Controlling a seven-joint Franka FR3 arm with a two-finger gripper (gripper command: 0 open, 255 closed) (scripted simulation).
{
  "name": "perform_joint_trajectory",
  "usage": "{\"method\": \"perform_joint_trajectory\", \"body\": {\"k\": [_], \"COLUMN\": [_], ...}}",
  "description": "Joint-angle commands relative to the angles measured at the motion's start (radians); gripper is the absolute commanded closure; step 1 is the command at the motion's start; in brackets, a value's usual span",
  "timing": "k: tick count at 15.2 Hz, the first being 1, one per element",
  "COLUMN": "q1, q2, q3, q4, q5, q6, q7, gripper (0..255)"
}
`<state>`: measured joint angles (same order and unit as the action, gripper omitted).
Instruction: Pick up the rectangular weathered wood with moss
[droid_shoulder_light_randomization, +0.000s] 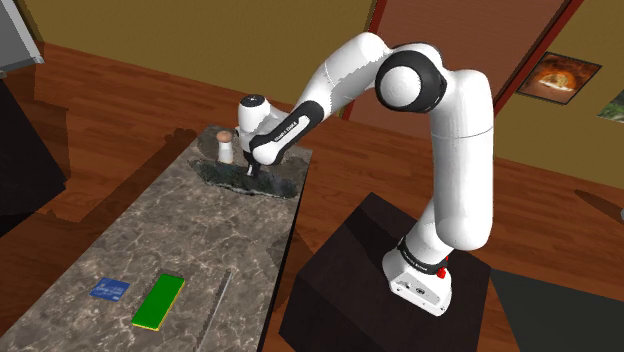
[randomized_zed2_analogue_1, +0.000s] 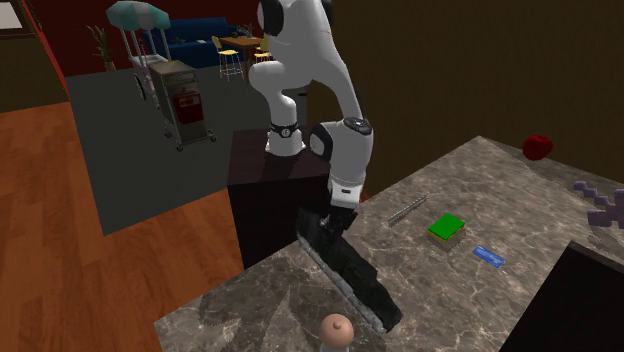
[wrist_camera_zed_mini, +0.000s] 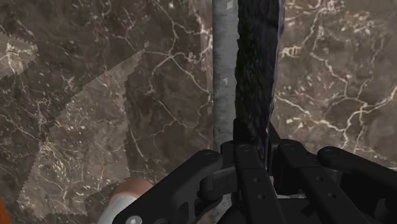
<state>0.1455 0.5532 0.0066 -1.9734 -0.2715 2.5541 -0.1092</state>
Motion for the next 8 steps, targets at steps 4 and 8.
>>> {"method": "perform_joint_trajectory", "body": {"k": [4, 8], "q1": [-0.005, -0.007], "q2": [-0.053, -0.075], "q3": [0.008, 0.012], "q4": [-0.005, -0.006], "q5": [0.012, 0.017], "q6": [-0.047, -0.067], "q7": [-0.015, -0.021], "gripper": [255, 255]}}
